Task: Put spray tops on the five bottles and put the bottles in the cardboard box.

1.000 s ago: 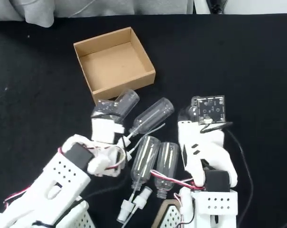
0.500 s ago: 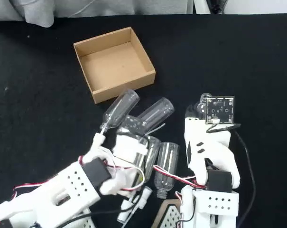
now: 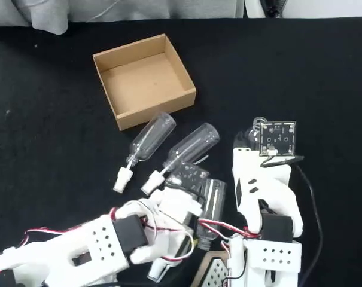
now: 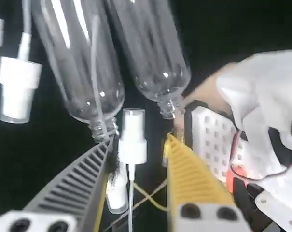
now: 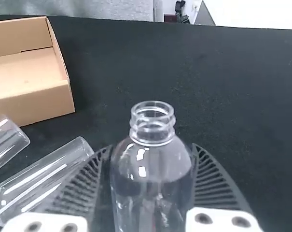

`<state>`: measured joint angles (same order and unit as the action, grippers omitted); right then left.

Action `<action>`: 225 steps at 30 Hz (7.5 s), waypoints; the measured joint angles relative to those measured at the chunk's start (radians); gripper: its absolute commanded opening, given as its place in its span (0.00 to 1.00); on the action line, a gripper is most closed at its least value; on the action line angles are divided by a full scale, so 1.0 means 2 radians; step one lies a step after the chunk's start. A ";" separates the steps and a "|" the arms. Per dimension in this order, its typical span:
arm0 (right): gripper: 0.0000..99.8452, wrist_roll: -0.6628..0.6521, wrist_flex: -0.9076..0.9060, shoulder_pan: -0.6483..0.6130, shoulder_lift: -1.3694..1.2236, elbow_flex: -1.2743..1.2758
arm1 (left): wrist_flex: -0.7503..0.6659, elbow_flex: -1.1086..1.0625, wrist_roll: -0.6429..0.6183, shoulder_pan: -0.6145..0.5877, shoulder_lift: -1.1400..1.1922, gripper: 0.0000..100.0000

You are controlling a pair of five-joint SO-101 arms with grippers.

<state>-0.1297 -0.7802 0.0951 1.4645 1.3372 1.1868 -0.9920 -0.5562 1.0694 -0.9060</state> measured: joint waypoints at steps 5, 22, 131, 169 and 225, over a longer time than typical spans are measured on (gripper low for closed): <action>0.15 0.000 0.000 0.000 0.000 0.000 | 0.000 0.000 -0.011 0.010 0.000 0.15; 0.15 0.040 0.018 0.053 0.000 0.000 | -0.021 0.016 -0.012 0.013 0.161 0.15; 0.15 0.053 0.028 0.079 0.000 0.000 | 0.019 0.022 0.041 0.118 0.173 0.03; 0.15 0.053 0.028 0.078 0.000 0.000 | 0.054 0.039 0.030 -0.094 -0.110 0.03; 0.15 0.053 0.028 -0.021 0.000 0.002 | 0.015 0.030 0.004 -0.283 -0.294 0.03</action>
<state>-0.0238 -0.7234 0.0537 1.4645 1.3418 1.2160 -0.9321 -0.5485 0.5033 -1.4937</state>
